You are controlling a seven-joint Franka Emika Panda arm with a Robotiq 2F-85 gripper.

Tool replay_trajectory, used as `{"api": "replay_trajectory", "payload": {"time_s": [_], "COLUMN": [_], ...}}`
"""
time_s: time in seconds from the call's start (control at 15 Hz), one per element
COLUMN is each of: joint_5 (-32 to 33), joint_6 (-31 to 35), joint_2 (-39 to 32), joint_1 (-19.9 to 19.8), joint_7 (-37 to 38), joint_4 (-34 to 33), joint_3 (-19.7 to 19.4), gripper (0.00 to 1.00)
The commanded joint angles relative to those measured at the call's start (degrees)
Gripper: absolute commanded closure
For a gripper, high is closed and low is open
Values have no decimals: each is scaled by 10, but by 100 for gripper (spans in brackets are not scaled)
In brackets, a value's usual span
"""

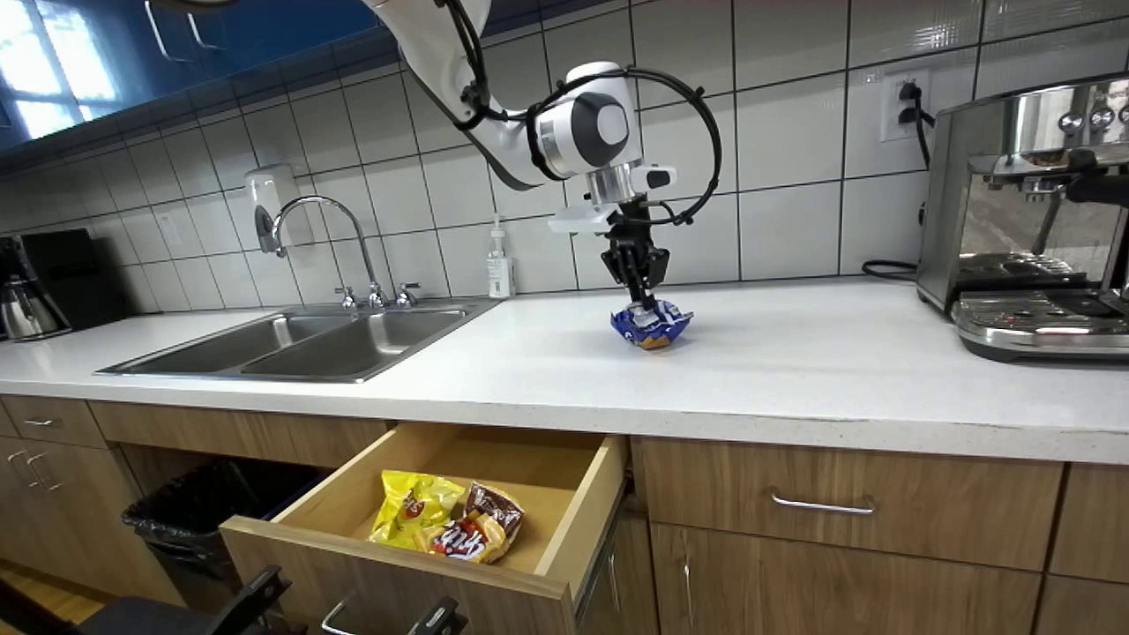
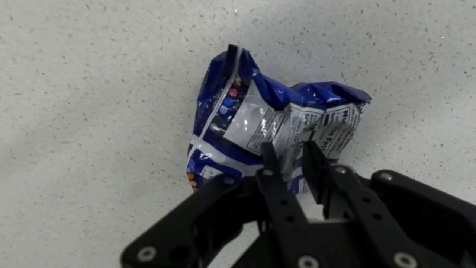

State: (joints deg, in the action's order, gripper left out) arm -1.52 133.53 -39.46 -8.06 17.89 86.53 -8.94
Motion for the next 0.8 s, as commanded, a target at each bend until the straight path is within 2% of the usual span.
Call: {"api": "replay_trajectory", "payload": {"time_s": [0.0, 0.73], "joint_5": [-9, -7], "joint_6": [-23, -5], "joint_2": [-8, 24], "joint_1": [-5, -3], "joint_7": [-17, -32], "joint_4": [-24, 10], "joint_3": [2, 5], "gripper": [100, 100]}}
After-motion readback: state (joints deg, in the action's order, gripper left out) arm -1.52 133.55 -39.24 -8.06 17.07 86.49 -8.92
